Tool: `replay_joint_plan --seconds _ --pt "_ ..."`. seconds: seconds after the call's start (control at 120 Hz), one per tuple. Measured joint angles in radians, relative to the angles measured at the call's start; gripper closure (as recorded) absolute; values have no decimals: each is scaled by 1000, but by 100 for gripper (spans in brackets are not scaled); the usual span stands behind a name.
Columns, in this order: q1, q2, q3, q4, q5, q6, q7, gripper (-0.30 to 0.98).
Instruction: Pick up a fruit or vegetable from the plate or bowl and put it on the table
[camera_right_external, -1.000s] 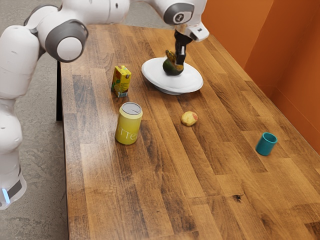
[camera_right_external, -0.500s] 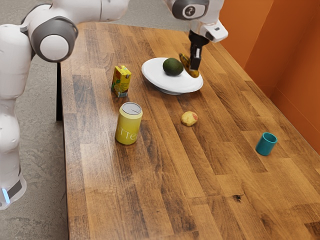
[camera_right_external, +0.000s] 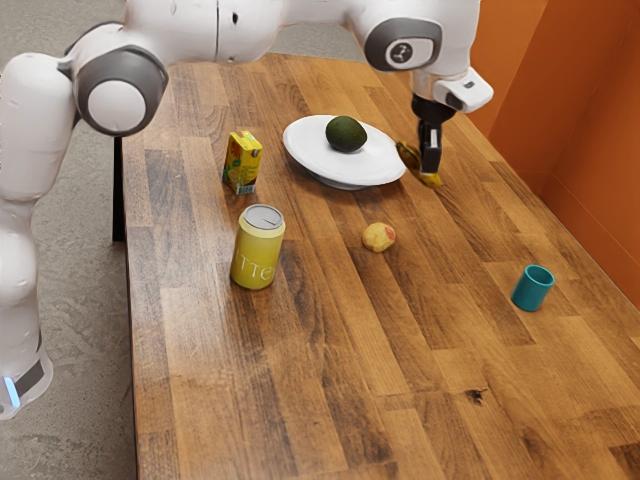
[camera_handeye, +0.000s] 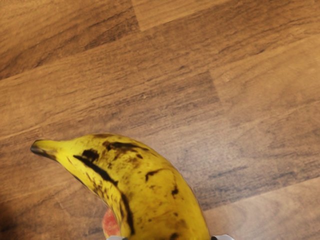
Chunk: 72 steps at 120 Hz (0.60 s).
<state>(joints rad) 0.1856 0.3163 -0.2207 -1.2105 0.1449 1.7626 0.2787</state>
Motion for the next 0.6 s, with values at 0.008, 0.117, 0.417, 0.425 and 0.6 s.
replay_joint_plan --seconds 0.008,0.117,0.417,0.425,0.6 --pt "0 1 0 0 0 4 -1 57" --pt "3 26 6 -1 -2 57 -17 58" --pt "20 54 26 -6 5 163 -51 53" --pt "20 54 27 -7 4 164 -52 52" --pt "19 54 29 -9 -4 185 -60 17"
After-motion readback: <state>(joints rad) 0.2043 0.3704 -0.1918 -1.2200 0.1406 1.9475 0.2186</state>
